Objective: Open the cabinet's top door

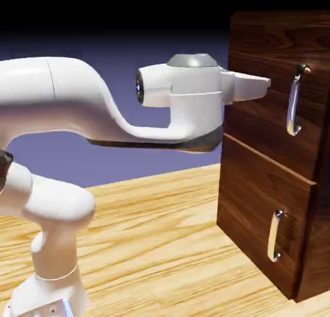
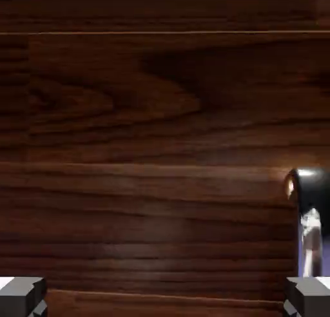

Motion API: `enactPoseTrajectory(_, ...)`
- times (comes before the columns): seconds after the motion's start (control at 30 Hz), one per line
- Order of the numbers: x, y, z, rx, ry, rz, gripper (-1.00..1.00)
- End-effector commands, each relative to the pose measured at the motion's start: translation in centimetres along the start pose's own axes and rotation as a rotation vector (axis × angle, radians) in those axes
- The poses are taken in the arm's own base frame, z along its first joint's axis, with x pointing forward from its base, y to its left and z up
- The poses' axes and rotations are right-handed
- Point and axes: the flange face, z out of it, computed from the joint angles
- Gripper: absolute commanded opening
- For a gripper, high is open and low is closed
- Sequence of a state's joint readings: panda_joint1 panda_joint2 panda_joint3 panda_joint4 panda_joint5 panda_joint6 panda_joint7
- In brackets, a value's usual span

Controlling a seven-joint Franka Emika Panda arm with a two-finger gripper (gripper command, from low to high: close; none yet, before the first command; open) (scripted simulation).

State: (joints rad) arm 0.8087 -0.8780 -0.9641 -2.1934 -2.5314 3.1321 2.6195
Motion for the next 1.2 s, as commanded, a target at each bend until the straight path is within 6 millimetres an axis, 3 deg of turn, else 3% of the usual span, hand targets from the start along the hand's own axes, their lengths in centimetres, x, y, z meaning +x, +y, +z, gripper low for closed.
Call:
enactPoseTrajectory(0.0,0.2,0.7,0.2,0.001,0.004,0.002,0.0)
enactPoseTrajectory(0.23,1.4,6.2,1.5,-0.003,0.022,0.013,0.0)
enactPoseTrajectory(0.3,1.4,6.4,1.5,-0.003,0.022,0.013,0.0)
enactPoseTrajectory(0.47,1.5,6.4,6.5,-0.003,0.022,0.013,0.0)
enactPoseTrajectory(0.5,1.5,6.4,6.5,-0.003,0.022,0.013,-1.0)
enactPoseTrajectory(0.53,1.5,6.4,6.5,-0.003,0.022,0.013,-1.0)
enactPoseTrajectory(1.17,-3.0,2.0,-2.8,-0.225,0.241,0.014,-1.0)
